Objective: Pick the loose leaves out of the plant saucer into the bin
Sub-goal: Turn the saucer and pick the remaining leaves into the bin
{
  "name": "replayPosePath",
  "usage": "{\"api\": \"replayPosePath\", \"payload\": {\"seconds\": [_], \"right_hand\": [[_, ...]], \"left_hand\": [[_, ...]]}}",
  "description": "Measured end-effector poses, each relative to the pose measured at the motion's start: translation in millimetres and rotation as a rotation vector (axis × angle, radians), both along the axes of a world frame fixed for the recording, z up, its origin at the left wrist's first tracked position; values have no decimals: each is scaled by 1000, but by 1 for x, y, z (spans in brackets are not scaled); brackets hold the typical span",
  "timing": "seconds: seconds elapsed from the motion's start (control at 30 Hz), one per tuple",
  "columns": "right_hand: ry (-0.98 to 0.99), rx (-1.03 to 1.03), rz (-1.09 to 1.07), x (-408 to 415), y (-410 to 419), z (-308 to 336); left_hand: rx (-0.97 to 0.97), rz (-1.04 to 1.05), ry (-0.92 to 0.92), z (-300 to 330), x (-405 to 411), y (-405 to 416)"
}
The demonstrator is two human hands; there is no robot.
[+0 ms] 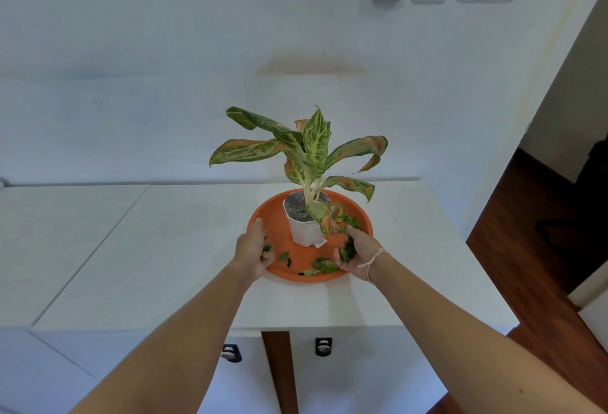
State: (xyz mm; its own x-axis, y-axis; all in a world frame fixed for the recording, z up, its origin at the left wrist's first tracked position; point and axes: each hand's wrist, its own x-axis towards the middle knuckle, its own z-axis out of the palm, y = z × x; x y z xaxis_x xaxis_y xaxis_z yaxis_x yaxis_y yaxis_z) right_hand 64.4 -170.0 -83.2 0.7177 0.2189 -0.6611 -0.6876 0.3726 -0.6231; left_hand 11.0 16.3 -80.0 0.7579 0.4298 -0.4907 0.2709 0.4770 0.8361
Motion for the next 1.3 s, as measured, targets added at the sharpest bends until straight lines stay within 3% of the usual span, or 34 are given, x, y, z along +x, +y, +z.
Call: {"api": "replayPosePath", "payload": {"seconds": [0.3, 0.43, 0.6, 0.73, 0.8, 1.03, 1.3], "right_hand": [[-103, -133, 105, -2, -1, 1], [-355, -572, 313, 0, 0, 0], [-734, -1086, 624, 5, 6, -7], [-805, -1262, 874, 4, 11, -8], [-854, -1372, 948, 4, 16, -12], [-969, -1611, 1021, -2, 25, -13], [-1036, -1660, 974, -6, 29, -19]], "left_hand": [[-17, -34, 19, 7, -5, -2], [80, -73, 20, 5, -4, 0], [387, -137, 80, 8, 6, 5], [1217, -491, 169, 3, 10, 8], [1419, -677, 242, 2, 10, 4], [1608, -801, 363, -6, 13, -5], [1614, -759, 283, -17, 12, -8]]}}
